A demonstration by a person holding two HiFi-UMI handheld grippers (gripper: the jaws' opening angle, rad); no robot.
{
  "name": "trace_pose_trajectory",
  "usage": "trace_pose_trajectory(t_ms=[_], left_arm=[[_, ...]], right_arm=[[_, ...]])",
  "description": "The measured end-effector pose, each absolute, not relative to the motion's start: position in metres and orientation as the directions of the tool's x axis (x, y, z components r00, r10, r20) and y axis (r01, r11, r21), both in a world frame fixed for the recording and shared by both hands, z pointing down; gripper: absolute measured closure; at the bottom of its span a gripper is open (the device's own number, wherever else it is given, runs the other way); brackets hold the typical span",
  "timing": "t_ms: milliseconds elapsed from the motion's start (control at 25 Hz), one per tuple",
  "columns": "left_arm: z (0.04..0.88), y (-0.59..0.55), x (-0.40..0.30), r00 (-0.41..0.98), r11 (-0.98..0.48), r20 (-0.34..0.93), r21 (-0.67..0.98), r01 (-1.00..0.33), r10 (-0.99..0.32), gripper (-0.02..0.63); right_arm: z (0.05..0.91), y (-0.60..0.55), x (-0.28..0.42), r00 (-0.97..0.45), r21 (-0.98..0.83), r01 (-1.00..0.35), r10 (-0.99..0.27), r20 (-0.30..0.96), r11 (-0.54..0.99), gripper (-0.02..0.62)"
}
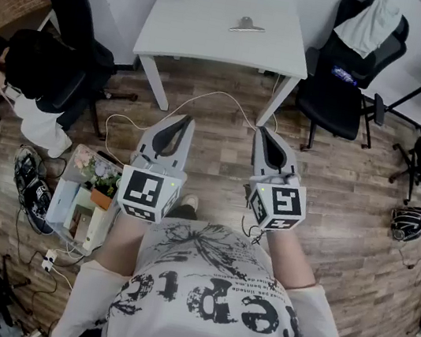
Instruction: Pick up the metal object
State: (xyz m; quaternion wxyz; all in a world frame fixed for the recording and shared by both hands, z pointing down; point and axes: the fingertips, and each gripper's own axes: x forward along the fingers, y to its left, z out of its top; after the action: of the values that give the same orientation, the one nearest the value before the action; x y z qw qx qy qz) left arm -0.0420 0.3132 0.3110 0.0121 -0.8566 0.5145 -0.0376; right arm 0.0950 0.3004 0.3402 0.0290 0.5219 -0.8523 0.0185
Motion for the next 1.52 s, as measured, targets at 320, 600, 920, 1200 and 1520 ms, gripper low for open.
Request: trace_pose_trajectory(t_ms=[320,600,920,1200,1520], left_arm=[[0.312,0.296,-0.051,0.458,-0.461,0.058,-0.046,-0.886,-0.887,0.595],[0.322,0.284,-0.061,0.460,-0.463,0.066,-0.030,-0.886,-0.885,0.595],[0.333,0.237,-0.100,0.456,-0.457,0.068,-0.001,-0.890,-0.888,0.595],[0.349,0.197,-0.123,0.465,-0.465,0.095,0.020,-0.885,-0.880,0.595],[0.363,0.135,-0.123,0.447,-0.447,0.126,0.030,-0.894,-0.886,0.595]], right_arm=[[0.339,0.288,0.088,-0.455,0.002,-0.890,-0.888,0.068,0.456,0.604],[0.347,0.273,0.082,-0.426,-0.029,-0.905,-0.902,0.073,0.425,0.604],[0.356,0.227,0.052,-0.413,-0.029,-0.911,-0.906,0.091,0.412,0.604],[0.372,0.183,0.031,-0.394,-0.053,-0.919,-0.911,0.123,0.390,0.604],[0.386,0.114,0.034,-0.419,-0.117,-0.907,-0.898,0.138,0.405,0.604]])
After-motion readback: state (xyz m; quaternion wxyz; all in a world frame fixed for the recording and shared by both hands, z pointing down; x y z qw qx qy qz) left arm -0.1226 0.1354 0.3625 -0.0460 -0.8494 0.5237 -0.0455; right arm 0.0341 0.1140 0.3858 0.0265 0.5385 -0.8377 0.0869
